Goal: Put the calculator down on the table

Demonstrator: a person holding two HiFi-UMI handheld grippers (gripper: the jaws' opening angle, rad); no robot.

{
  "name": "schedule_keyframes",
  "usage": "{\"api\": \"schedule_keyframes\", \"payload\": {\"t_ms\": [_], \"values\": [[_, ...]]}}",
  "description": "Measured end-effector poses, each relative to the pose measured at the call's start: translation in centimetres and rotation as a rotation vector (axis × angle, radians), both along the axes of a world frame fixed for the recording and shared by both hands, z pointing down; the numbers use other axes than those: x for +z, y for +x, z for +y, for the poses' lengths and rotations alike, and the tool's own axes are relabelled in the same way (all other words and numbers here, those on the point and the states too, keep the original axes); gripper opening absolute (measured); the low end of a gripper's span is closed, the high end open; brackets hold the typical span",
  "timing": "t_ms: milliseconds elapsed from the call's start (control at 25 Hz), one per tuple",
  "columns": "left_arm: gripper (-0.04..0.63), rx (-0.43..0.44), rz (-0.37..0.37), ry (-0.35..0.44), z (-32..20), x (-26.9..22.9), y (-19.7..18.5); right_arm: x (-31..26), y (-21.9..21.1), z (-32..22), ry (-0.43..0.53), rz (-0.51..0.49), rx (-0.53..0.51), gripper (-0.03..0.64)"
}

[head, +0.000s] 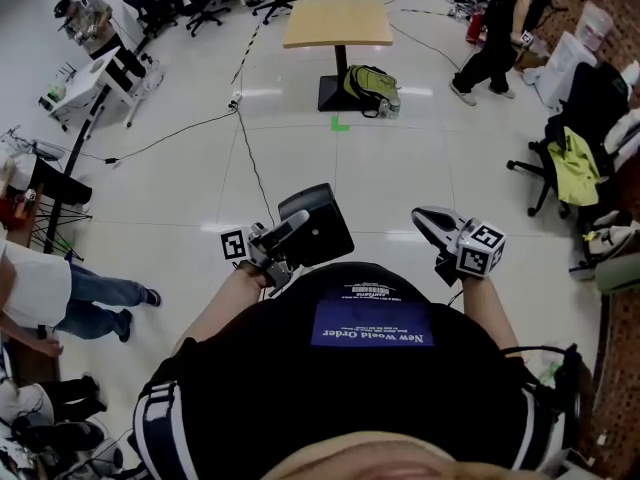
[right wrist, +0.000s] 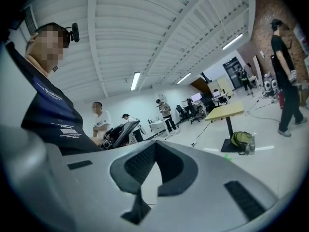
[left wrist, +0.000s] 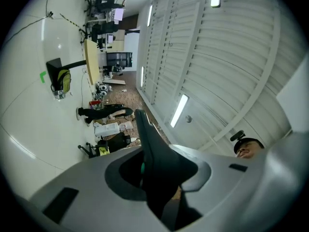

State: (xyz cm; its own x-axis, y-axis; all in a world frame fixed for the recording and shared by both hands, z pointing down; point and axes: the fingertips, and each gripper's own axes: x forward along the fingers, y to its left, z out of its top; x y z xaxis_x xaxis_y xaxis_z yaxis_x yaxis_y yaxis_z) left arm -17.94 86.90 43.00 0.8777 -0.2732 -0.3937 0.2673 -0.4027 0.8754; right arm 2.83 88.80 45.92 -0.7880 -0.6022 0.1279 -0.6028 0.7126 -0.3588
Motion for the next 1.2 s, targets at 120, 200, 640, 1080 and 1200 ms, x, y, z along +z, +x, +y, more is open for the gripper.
{"api": "schedule_keyframes", "payload": {"t_ms": [120,200,640,1080,1200], "values": [[0.138,0.008,0.042,-0.001,-3.9,-0.3,-2.6,-1.2,-2.5,-3.8,0.014,0.029,0.016,-0.015],[0.138,0.02,0.063,0.003,-6.9,-1.1,-4.5,-2.2,-4.7,-6.6,0.021,0.025,0.03,-0.016],[0.138,0.046,0.055,0.025,-21.4,-2.0,-15.8,-3.0,-16.5,-19.2,0.004,0.002,0.026,-0.017],[0.138,-0.011,0.052,-0.02,-31.9,0.0,-13.4,-1.6,-13.5,-30.7,-0.051,-0.017,-0.007,-0.017],[0.138,-0.071,0.051,0.002,-35.9,-1.1,-11.0,-2.0,-11.3,-35.5,-0.033,-0.008,-0.073,-0.017]]}}
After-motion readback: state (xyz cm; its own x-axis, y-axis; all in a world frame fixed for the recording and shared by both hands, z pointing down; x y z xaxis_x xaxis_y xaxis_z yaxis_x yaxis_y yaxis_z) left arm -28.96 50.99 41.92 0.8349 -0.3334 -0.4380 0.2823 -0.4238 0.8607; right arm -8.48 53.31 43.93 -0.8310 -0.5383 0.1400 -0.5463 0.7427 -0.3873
